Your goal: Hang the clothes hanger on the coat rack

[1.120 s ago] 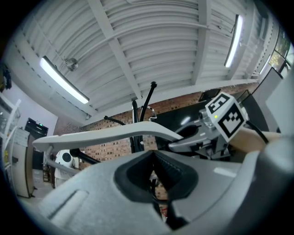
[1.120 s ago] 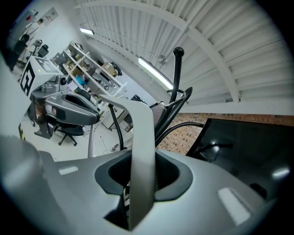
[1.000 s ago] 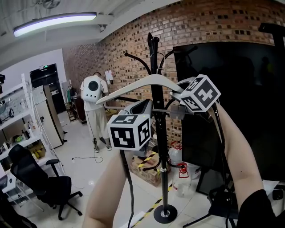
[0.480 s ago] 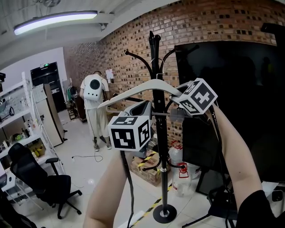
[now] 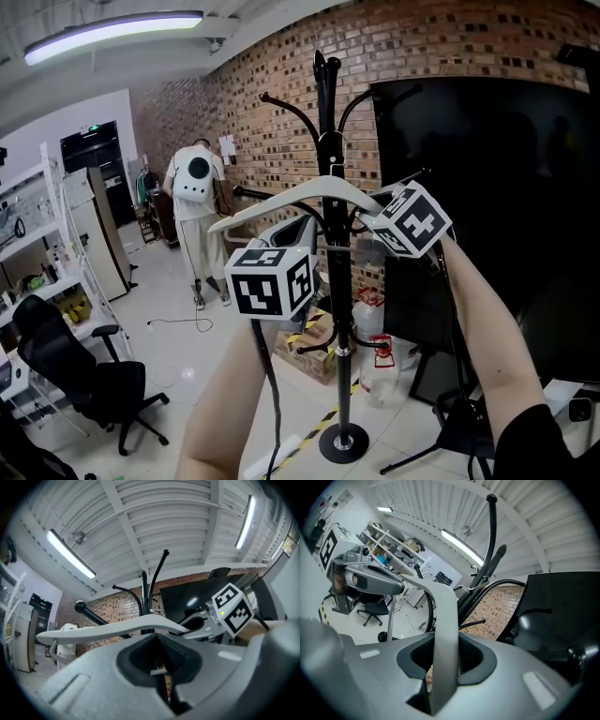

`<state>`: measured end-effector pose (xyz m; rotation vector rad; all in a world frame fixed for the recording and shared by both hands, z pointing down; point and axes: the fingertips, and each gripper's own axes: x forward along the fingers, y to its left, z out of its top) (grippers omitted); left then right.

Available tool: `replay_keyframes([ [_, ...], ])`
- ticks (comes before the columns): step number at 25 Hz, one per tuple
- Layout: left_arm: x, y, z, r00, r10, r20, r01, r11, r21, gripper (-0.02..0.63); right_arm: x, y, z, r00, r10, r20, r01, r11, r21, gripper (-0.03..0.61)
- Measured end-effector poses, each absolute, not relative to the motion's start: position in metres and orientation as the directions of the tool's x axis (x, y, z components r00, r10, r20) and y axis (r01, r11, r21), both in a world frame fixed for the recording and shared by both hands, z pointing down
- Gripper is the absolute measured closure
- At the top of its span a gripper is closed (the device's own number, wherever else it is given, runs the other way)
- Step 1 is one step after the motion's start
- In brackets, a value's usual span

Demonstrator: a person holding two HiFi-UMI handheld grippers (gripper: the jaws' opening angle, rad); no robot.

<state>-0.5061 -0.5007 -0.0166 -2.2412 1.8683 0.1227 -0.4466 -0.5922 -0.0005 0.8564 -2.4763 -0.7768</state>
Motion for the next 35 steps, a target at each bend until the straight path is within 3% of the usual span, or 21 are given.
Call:
replay_keyframes([
  [13, -0.518, -0.506, -0.003, 0.185, -0.962, -0.199, -0.980, -0.167, -0.105, 0.609, -0.452, -0.590, -0.004, -0.710, -0.704, -0.013, -0.522, 0.514, 0.680, 0.455],
  [15, -0.517, -0.505, -0.003, 0.190, -0.961, -0.202, -0.979, -0.171, -0.106, 0.609, -0.451, -0.585, -0.005, -0.726, -0.686, -0.050, -0.527, 0.508, 0.681, 0.430],
  [18, -0.517, -0.504, -0.002, 0.195, -0.960, -0.203, -0.978, -0.176, -0.108, 0.609, -0.448, -0.580, -0.005, -0.734, -0.674, -0.083, -0.538, 0.502, 0.678, 0.342],
  [26, -0.513, -0.501, 0.001, 0.208, -0.956, -0.205, -0.976, -0.191, -0.103, 0.609, -0.437, -0.558, -0.013, -0.723, -0.670, -0.167, -0.563, 0.432, 0.704, 0.330],
  [31, -0.510, -0.491, 0.008, 0.210, -0.951, -0.227, -0.977, -0.194, -0.091, 0.609, -0.429, -0.524, -0.024, -0.715, -0.636, -0.291, -0.621, 0.388, 0.681, 0.324],
  [35, -0.507, -0.474, 0.014, 0.201, -0.941, -0.271, -0.979, -0.187, -0.079, 0.609, -0.419, -0.491, -0.026, -0.721, -0.575, -0.386, -0.670, 0.435, 0.602, 0.328],
])
